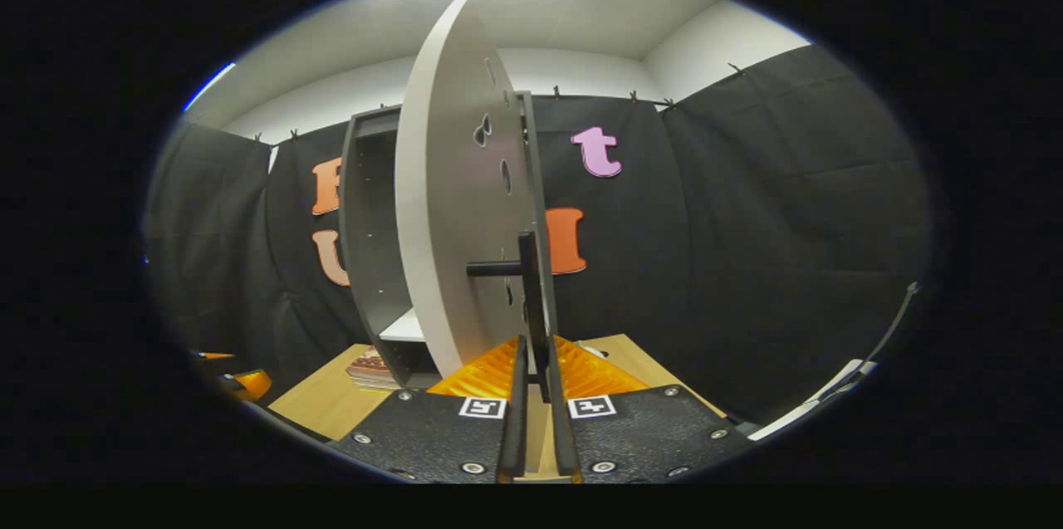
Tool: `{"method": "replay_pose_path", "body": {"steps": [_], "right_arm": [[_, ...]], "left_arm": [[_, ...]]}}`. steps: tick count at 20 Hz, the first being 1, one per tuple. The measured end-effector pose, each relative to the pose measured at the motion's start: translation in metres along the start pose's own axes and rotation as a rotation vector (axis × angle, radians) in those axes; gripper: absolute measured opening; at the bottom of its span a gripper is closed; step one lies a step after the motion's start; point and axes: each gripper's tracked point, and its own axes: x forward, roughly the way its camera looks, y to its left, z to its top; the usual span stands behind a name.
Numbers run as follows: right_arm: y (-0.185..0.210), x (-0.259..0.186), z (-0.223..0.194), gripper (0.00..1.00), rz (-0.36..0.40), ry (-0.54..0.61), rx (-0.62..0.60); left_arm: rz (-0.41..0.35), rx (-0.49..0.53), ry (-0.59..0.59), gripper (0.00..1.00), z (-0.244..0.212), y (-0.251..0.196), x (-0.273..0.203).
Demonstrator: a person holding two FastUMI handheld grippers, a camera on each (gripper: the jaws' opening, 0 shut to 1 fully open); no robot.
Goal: Open the cabinet door with the right hand, grasp the bottle in the cabinet with the left hand and place it on the coaster, then close the cabinet door with the right hand.
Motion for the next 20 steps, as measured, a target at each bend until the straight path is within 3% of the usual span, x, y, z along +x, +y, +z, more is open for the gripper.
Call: {"method": "replay_pose_path", "body": {"steps": [1, 2, 4, 6, 7, 11, 20], "right_arm": [[-0.005, 0.0, 0.002, 0.17, -0.005, 0.0, -0.002], [-0.01, 0.0, 0.002, 0.1, -0.002, 0.0, -0.002], [-0.016, 0.0, 0.001, 0.07, 0.002, 0.003, -0.001], [-0.023, 0.001, 0.001, 0.17, 0.0, 0.006, 0.001], [-0.023, 0.002, 0.001, 0.06, 0.006, 0.008, 0.004], [-0.02, 0.002, 0.001, 0.07, 0.037, 0.006, 0.022], [-0.023, -0.017, 0.016, 0.07, -0.018, -0.082, 0.01]], "left_arm": [[0.0, 0.0, -0.002, 0.95, 0.0, -0.003, 0.0], [0.001, 0.001, -0.003, 0.95, 0.001, -0.005, 0.001], [0.002, 0.002, -0.002, 0.95, 0.001, -0.009, 0.002], [0.002, 0.001, -0.004, 0.95, 0.001, -0.014, 0.003], [0.002, 0.001, -0.003, 0.95, 0.001, -0.016, 0.002], [0.006, 0.001, -0.019, 0.95, 0.008, -0.021, 0.002], [-0.028, -0.02, -0.052, 0.95, 0.029, -0.038, 0.031]]}}
